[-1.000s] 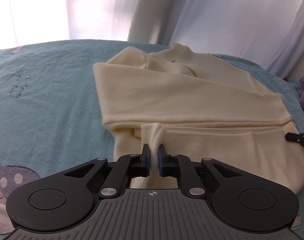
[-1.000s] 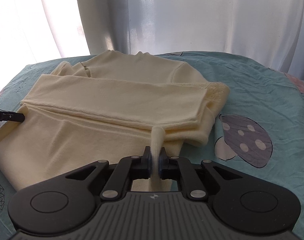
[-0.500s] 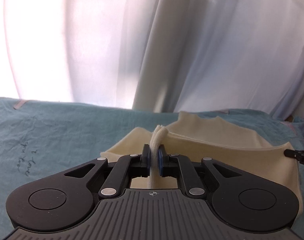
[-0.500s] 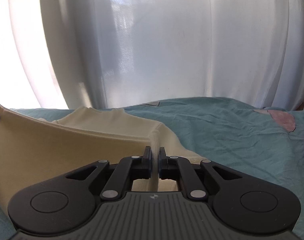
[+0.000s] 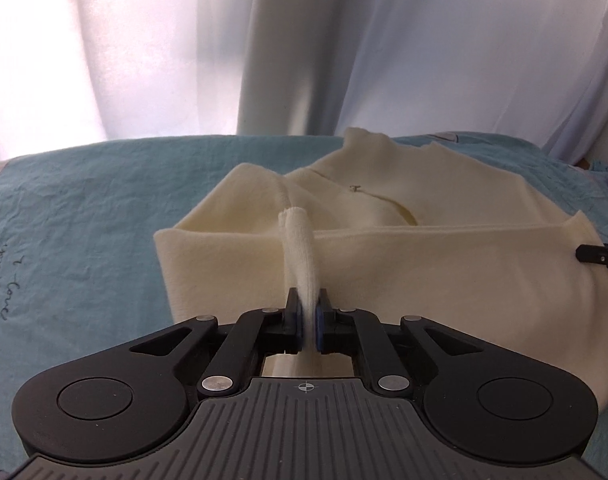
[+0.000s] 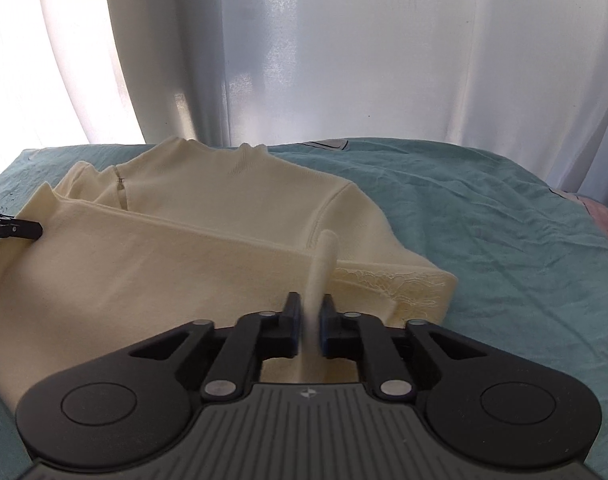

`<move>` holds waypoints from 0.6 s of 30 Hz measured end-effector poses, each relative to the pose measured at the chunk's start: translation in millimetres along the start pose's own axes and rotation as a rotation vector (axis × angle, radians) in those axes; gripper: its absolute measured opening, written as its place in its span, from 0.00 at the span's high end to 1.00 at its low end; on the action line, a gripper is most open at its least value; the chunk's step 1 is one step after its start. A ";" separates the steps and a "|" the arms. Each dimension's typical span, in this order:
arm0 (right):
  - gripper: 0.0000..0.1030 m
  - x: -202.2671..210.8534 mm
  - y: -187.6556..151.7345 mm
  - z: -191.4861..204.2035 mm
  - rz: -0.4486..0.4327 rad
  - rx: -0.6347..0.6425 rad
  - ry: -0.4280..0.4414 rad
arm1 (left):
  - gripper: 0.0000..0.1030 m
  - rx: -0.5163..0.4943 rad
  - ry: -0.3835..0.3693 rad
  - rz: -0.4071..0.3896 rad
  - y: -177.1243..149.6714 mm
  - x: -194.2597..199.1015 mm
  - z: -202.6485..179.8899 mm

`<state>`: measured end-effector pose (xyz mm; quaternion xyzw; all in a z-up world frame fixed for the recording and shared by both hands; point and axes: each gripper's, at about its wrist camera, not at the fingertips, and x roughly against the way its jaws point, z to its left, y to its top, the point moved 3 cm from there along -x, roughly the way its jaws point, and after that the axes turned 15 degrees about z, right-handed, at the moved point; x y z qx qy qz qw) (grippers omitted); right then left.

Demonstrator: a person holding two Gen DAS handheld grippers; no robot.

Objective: Fold small clothes

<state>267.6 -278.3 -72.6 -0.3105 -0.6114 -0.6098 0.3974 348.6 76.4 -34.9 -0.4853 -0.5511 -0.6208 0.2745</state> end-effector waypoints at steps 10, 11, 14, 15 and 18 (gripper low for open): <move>0.95 30.4 84.4 13.0 -0.216 0.118 -0.247 | 0.92 0.031 0.176 -0.256 94.5 49.5 -2.2; 0.95 21.9 99.4 10.0 -0.229 0.082 -0.285 | 0.92 0.055 0.184 -0.248 104.9 37.6 -1.3; 0.95 -10.9 126.2 2.1 -0.202 -0.022 -0.302 | 0.92 0.114 0.220 -0.188 121.2 -7.3 -0.1; 0.95 -23.0 129.2 0.9 -0.191 -0.039 -0.307 | 0.92 0.123 0.227 -0.163 121.6 -22.4 -0.8; 0.95 -54.6 127.4 -0.3 -0.155 -0.059 -0.333 | 0.92 0.114 0.285 -0.135 115.9 -51.3 -4.9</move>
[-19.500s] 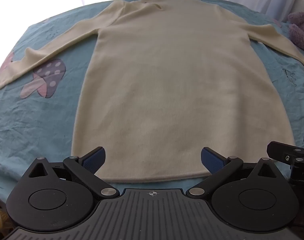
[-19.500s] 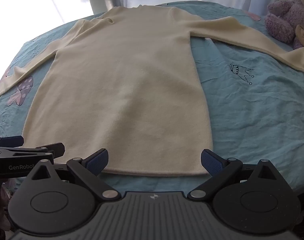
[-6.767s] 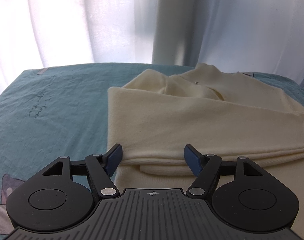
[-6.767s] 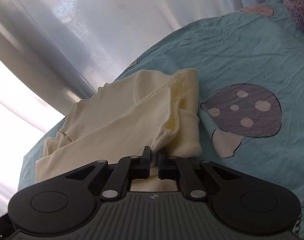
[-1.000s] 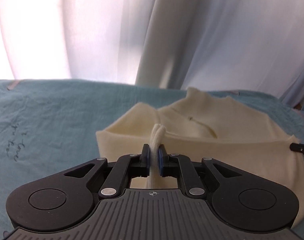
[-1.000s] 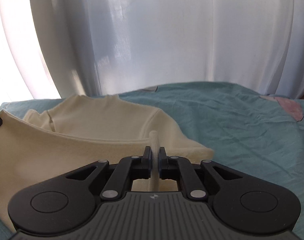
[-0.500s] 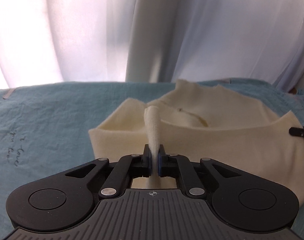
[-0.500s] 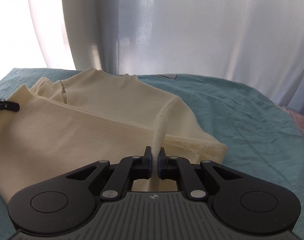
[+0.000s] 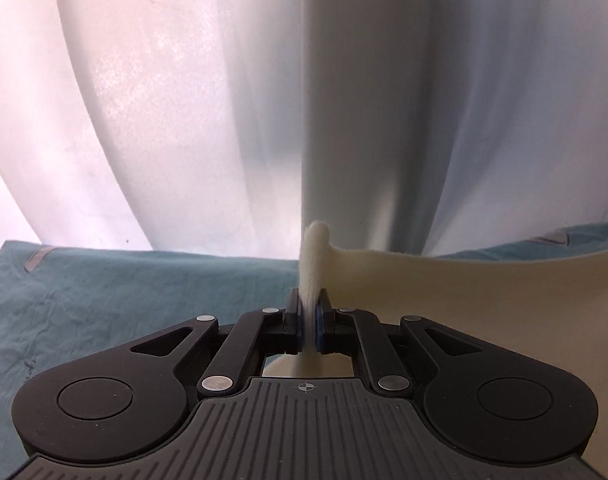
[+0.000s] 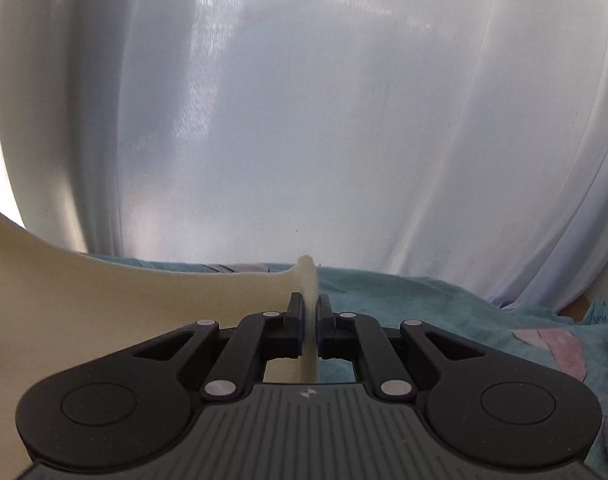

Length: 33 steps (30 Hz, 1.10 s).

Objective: Fold small clothes

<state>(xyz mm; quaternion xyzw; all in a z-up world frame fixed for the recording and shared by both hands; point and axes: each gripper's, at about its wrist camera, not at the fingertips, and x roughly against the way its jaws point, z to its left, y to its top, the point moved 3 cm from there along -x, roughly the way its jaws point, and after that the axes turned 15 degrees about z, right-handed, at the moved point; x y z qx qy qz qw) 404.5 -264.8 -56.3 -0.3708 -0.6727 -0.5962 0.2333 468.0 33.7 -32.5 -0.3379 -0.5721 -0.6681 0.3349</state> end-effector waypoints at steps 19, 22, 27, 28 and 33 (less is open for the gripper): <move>0.68 5.0 -9.3 14.1 -0.099 -0.069 -0.004 | 0.34 0.052 -0.034 -0.137 -18.8 22.5 -17.5; 0.68 11.7 -10.5 57.1 -0.095 0.068 0.145 | 0.24 -0.011 -0.059 -0.104 -15.7 2.8 -40.6; 0.67 -12.1 -19.7 82.1 -0.014 0.156 0.174 | 0.13 0.061 -0.092 -0.013 -18.1 -28.0 -34.5; 0.67 -11.4 -19.2 75.5 -0.023 0.124 0.183 | 0.13 0.101 -0.112 -0.012 -18.4 -31.8 -26.6; 0.46 -29.3 -16.6 19.7 0.023 -0.094 0.172 | 0.10 0.153 -0.144 -0.014 -19.3 -37.1 -7.2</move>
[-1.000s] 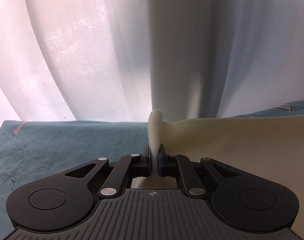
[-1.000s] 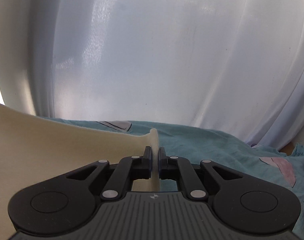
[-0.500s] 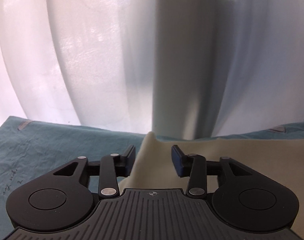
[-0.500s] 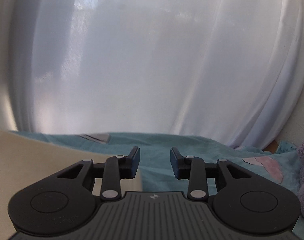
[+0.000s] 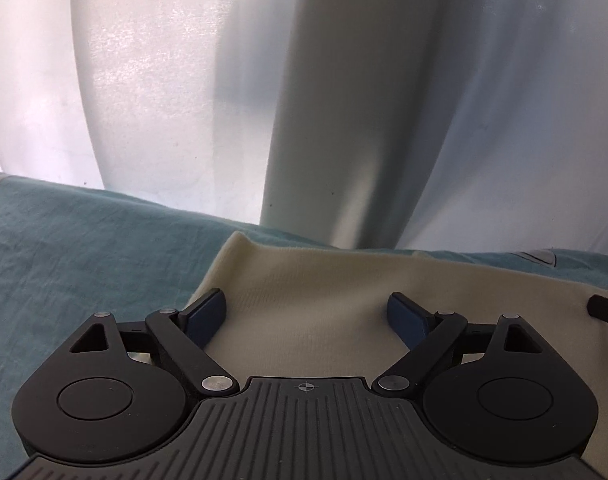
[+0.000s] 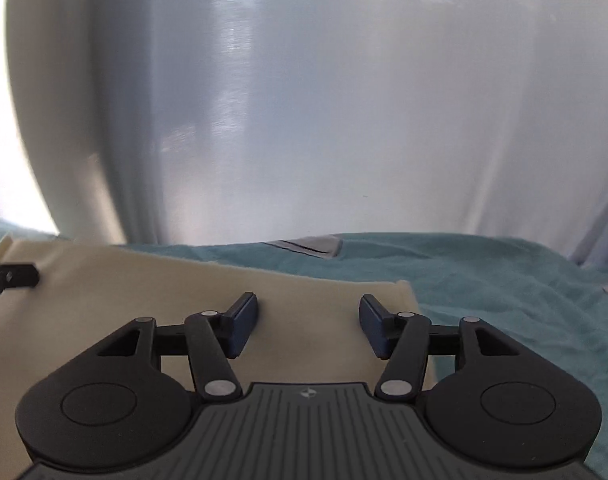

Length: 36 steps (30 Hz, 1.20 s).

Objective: Fold small clothes

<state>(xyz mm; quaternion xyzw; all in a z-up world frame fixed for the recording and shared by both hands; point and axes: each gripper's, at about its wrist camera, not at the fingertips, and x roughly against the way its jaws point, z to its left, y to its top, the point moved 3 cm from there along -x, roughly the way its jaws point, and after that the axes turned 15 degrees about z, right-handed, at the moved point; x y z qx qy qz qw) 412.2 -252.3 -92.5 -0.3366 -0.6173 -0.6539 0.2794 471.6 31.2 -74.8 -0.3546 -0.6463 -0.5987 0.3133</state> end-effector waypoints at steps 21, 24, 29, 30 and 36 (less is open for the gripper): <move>0.48 131.5 -92.3 -39.2 -0.053 -0.119 0.159 | 0.08 0.096 0.006 0.009 -90.9 104.7 84.1; 0.48 151.3 -122.7 -44.7 -0.008 -0.194 0.236 | 0.08 0.129 -0.063 0.053 -116.0 119.2 96.0; 0.48 162.1 -150.1 -42.9 0.042 -0.223 0.284 | 0.12 0.214 -0.197 0.118 -139.5 130.2 105.9; 0.48 164.0 -150.5 -42.9 0.042 -0.212 0.272 | 0.12 0.233 -0.231 0.131 -139.6 126.6 107.3; 0.48 184.1 -140.5 -40.4 0.000 -0.147 0.179 | 0.21 0.339 -0.402 0.227 -134.8 104.3 117.4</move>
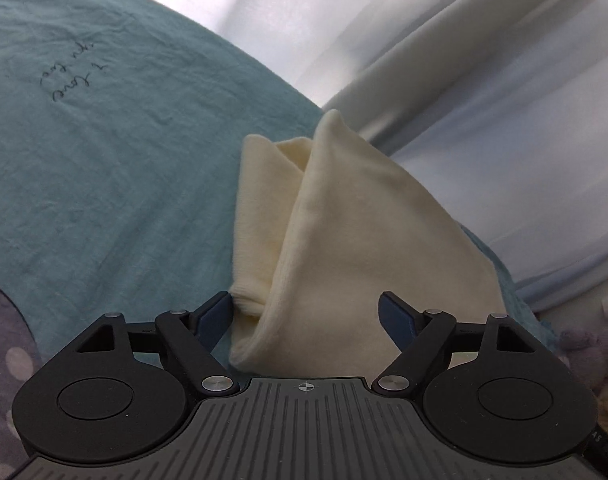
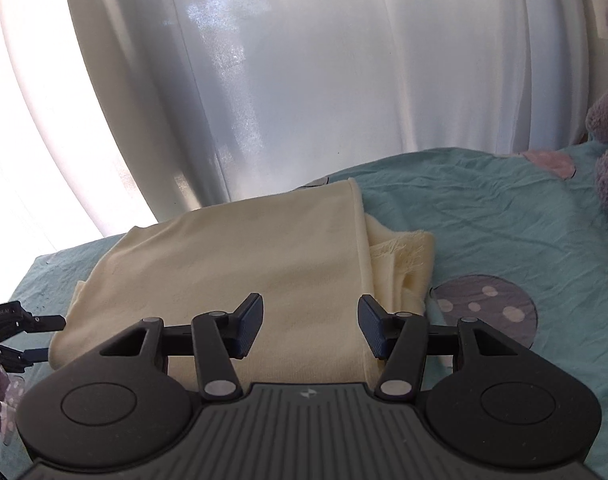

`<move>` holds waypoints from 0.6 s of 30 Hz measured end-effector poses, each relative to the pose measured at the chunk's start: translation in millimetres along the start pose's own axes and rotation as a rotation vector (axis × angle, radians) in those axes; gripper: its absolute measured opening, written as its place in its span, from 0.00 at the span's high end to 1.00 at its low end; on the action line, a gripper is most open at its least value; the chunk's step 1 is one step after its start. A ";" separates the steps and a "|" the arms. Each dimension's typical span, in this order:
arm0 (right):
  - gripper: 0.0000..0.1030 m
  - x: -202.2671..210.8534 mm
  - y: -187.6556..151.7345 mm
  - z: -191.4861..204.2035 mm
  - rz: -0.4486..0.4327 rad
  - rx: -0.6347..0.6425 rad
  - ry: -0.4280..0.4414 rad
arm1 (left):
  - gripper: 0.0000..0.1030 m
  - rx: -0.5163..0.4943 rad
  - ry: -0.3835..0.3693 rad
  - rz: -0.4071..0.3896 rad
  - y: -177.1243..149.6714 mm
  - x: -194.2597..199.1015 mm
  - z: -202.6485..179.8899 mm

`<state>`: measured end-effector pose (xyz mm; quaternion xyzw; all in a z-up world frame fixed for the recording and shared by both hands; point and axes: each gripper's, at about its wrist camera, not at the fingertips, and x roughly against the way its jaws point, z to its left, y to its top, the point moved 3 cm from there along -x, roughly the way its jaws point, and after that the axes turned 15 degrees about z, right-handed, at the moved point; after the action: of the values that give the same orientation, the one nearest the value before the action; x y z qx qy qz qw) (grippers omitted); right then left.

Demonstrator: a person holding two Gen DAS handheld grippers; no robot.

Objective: Fold small clothes

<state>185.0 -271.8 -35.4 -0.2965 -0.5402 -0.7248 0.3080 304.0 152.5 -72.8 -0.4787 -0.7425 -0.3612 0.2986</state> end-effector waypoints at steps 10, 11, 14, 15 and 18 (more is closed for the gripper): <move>0.44 -2.5 12.1 47.6 -0.063 0.162 0.097 | 0.51 0.013 0.022 0.005 9.5 2.5 10.2; 0.43 -7.6 11.0 53.7 -0.038 0.162 0.157 | 0.45 0.014 0.007 0.002 10.3 2.3 11.2; 0.43 -25.4 3.0 75.1 0.058 0.179 0.265 | 0.20 0.033 -0.098 -0.004 11.6 2.8 13.8; 0.43 -32.2 0.4 81.5 0.101 0.179 0.288 | 0.20 0.039 -0.121 -0.008 12.4 2.0 13.9; 0.44 -47.3 -7.7 98.5 0.163 0.188 0.271 | 0.42 0.042 -0.129 -0.014 15.1 -2.6 14.1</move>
<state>218.6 -169.0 -52.4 -0.2089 -0.5335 -0.6770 0.4620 317.5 167.0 -79.0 -0.4896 -0.7708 -0.3161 0.2575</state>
